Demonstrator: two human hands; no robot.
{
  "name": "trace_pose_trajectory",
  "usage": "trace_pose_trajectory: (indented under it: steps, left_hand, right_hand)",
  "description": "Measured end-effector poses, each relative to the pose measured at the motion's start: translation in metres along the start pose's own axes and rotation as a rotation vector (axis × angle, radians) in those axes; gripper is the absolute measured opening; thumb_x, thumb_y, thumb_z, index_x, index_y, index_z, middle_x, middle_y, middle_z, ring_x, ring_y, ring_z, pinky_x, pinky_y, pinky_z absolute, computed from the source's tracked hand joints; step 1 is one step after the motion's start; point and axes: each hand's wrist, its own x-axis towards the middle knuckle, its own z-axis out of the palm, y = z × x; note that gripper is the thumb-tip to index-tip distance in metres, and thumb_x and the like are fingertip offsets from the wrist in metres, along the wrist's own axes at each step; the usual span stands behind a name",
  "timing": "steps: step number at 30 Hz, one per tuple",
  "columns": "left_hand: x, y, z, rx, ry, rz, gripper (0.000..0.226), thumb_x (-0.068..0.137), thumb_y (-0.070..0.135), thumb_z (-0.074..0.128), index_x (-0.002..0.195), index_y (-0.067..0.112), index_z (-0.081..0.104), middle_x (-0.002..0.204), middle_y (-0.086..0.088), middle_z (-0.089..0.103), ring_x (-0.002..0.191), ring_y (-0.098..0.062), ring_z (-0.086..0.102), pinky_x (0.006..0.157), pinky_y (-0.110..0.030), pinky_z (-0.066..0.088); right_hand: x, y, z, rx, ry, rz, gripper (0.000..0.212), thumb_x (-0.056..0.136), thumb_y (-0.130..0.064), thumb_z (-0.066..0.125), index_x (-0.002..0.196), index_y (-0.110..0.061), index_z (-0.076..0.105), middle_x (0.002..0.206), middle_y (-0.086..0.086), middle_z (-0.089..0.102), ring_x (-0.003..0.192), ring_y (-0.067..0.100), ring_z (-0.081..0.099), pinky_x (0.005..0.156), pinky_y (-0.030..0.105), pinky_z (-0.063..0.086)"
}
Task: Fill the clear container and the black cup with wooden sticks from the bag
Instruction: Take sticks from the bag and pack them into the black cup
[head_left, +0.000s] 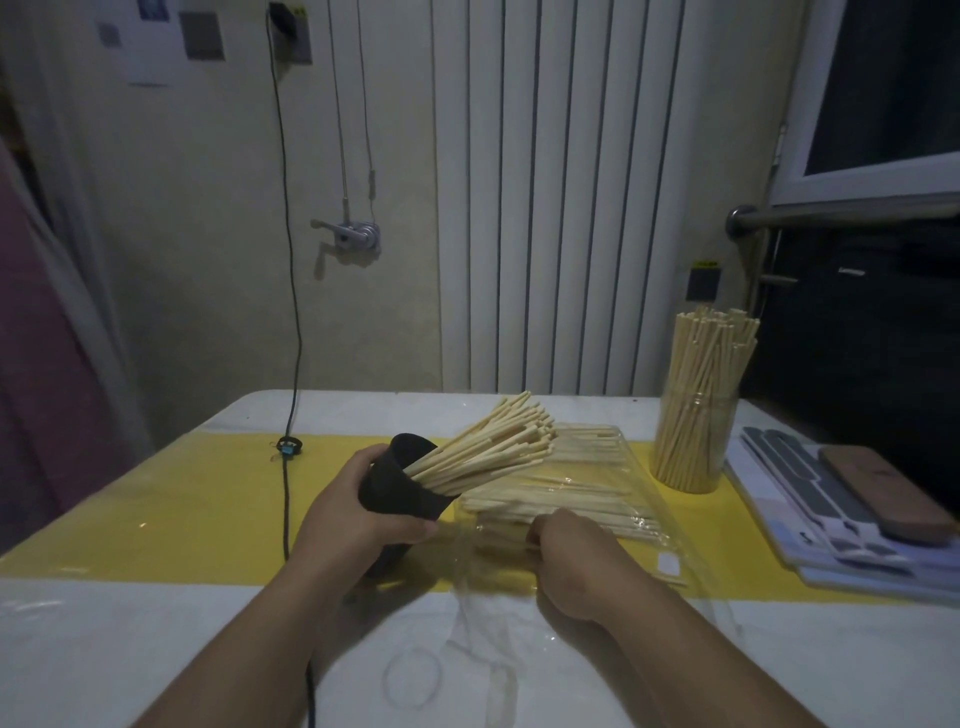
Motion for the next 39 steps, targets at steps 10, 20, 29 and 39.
trace_pose_trajectory:
  steps: [10, 20, 29, 39]
  left_hand:
    - [-0.001, 0.002, 0.0, -0.004, 0.003, -0.005, 0.077, 0.038, 0.026, 0.086, 0.109, 0.042, 0.061, 0.103, 0.011, 0.069, 0.095, -0.012, 0.065, 0.066, -0.025, 0.047]
    - [0.0, 0.003, 0.0, -0.022, 0.017, -0.023, 0.078, 0.038, 0.025, 0.085, 0.11, 0.041, 0.06, 0.106, 0.009, 0.068, 0.095, -0.012, 0.064, 0.066, -0.026, 0.046]
    - [-0.003, 0.007, 0.0, -0.018, 0.01, -0.017, 0.072, 0.04, 0.025, 0.083, 0.105, 0.043, 0.059, 0.104, 0.011, 0.067, 0.092, -0.009, 0.063, 0.064, -0.024, 0.046]
    - [-0.003, 0.005, 0.0, -0.016, -0.011, -0.014, 0.077, 0.039, 0.02, 0.084, 0.109, 0.043, 0.061, 0.098, 0.014, 0.07, 0.089, -0.005, 0.066, 0.063, -0.02, 0.047]
  right_hand:
    - [-0.031, -0.016, -0.033, -0.037, 0.159, -0.129, 0.024, 0.086, -0.021, 0.058, 0.109, -0.025, 0.052, 0.105, 0.002, 0.065, 0.101, 0.029, 0.063, 0.07, 0.03, 0.038]
    - [-0.042, -0.026, -0.061, -0.048, 0.246, -0.13, 0.03, 0.089, -0.056, 0.05, 0.077, -0.029, 0.047, 0.101, 0.001, 0.068, 0.101, 0.028, 0.061, 0.069, 0.032, 0.034]
    - [-0.038, -0.02, -0.065, 0.026, 1.001, -0.47, 0.029, 0.082, -0.027, 0.052, 0.054, -0.02, 0.047, 0.051, 0.004, 0.047, 0.052, 0.027, 0.04, 0.061, 0.031, 0.023]
    - [-0.036, -0.017, -0.067, 0.229, 1.239, -0.428, 0.047, 0.105, -0.031, 0.042, 0.068, -0.005, 0.056, 0.077, 0.011, 0.047, 0.059, 0.024, 0.043, 0.049, 0.036, 0.039]
